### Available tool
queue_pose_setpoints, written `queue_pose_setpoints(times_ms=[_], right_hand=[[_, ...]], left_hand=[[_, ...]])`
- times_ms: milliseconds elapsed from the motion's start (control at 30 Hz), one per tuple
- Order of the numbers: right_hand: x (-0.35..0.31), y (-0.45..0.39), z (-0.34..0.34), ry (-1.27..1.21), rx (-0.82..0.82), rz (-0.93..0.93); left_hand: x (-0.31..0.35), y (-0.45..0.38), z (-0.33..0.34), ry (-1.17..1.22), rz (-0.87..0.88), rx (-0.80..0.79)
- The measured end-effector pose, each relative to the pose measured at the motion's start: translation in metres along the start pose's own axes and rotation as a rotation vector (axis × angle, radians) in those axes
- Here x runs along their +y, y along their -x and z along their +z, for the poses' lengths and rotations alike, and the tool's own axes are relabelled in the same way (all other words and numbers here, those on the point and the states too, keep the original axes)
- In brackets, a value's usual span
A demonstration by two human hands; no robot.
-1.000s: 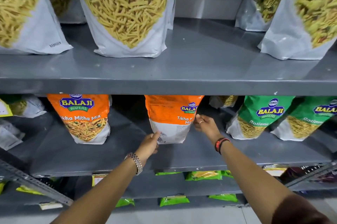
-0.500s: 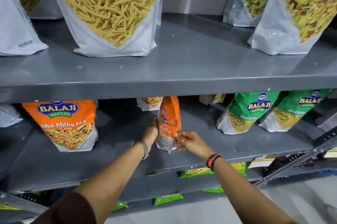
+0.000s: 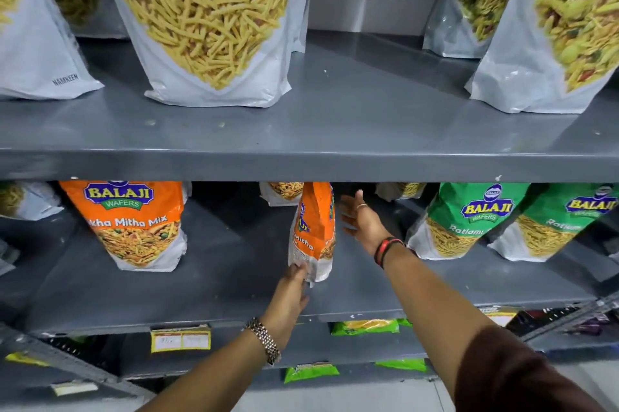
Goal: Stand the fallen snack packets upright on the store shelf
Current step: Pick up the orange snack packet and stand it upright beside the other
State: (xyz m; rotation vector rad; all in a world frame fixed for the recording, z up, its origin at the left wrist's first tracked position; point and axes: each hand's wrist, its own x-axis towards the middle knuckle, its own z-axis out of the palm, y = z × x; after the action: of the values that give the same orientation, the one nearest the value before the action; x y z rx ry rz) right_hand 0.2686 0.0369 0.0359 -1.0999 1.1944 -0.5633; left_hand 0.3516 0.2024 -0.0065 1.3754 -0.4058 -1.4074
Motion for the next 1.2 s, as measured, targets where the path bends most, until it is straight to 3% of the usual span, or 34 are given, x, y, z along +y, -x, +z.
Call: queue_pose_setpoints(times_ms=[133, 333, 433, 633, 733, 867, 1067, 1200], right_hand=[[-0.002, 0.003, 0.019, 0.044, -0.057, 0.067], [0.025, 0.026, 0.002, -0.017, 0.024, -0.055], [0.041, 0.034, -0.011, -0.049, 0.021, -0.037], [0.056, 0.048, -0.016, -0.064, -0.006, -0.073], [0.061, 0.051, -0.021, 0.01, 0.039, -0.105], [0.076, 0.058, -0.014, 0.096, 0.139, -0.047], [0.074, 0.065, 0.068, 0.201, 0.004, -0.169], [0.068, 0.059, 0.146, 0.209, -0.079, -0.179]], left_hand=[[-0.002, -0.008, 0.012, 0.06, 0.076, 0.082], [0.012, -0.042, 0.014, 0.147, 0.073, 0.273], [0.027, -0.059, 0.012, 0.184, 0.083, 0.273], [0.043, -0.075, 0.006, 0.048, 0.079, 0.235], [0.037, -0.068, -0.004, -0.106, 0.104, 0.39], [0.014, -0.046, -0.04, -0.04, 0.192, 0.642], [0.018, -0.003, -0.135, 0.019, 0.397, 0.802], [0.04, 0.016, -0.215, 0.004, 0.386, 0.74]])
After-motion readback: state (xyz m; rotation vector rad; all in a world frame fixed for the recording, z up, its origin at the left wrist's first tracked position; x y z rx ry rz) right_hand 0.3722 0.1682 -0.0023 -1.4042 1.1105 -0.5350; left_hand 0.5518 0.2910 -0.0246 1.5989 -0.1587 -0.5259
